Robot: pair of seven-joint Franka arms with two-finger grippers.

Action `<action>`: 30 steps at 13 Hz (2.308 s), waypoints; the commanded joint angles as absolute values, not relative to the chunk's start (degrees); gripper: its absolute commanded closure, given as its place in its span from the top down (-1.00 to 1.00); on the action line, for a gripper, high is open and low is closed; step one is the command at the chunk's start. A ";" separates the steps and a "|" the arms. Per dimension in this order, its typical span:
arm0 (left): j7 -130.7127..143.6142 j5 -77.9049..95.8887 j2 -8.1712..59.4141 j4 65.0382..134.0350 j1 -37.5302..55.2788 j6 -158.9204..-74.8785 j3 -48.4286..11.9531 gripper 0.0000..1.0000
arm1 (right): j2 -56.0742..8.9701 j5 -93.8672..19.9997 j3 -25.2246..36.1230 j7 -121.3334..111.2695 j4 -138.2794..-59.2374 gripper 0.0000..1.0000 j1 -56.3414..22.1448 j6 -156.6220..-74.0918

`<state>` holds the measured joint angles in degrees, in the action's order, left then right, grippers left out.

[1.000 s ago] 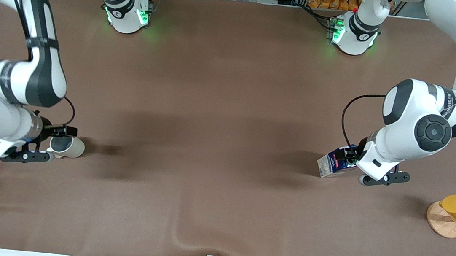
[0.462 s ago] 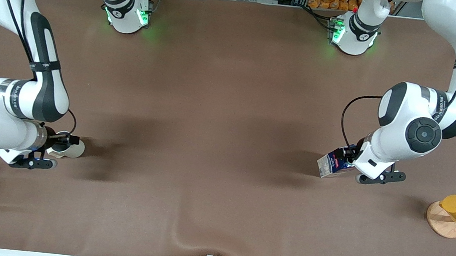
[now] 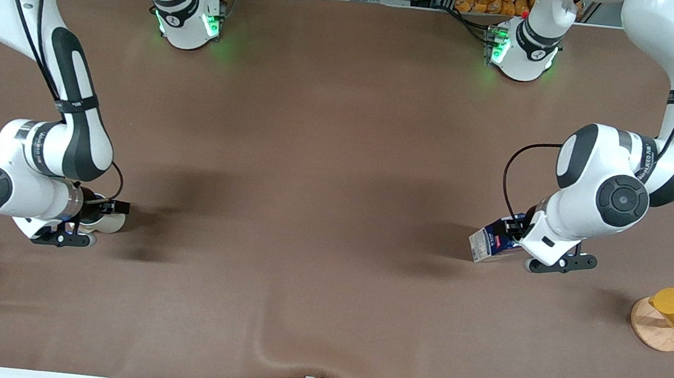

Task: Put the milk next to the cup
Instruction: 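Grasp the blue milk carton with the left gripper while the right gripper grasps the mug, then carry the mug with the right gripper while the left gripper carries the carton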

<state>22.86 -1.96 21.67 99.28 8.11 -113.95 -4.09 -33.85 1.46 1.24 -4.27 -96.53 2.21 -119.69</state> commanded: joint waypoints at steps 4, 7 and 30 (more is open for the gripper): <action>24.35 -3.34 22.76 99.49 7.91 -117.24 -3.96 0.95 | -34.63 0.62 0.70 -4.48 -97.29 -1.00 3.78 -121.29; 24.35 -3.34 22.76 99.49 7.82 -117.69 -3.95 0.80 | -34.54 0.62 0.62 -4.48 -97.56 -1.00 3.69 -121.12; 26.63 -3.43 17.58 96.86 9.49 -113.38 -6.24 0.10 | -35.67 -0.70 -13.36 20.74 -84.13 -1.00 -16.51 -115.39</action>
<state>26.46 -1.97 18.91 96.85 9.54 -114.51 -5.73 -31.36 -0.74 -13.64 18.98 -89.55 -15.00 -115.35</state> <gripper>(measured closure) 0.449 0.947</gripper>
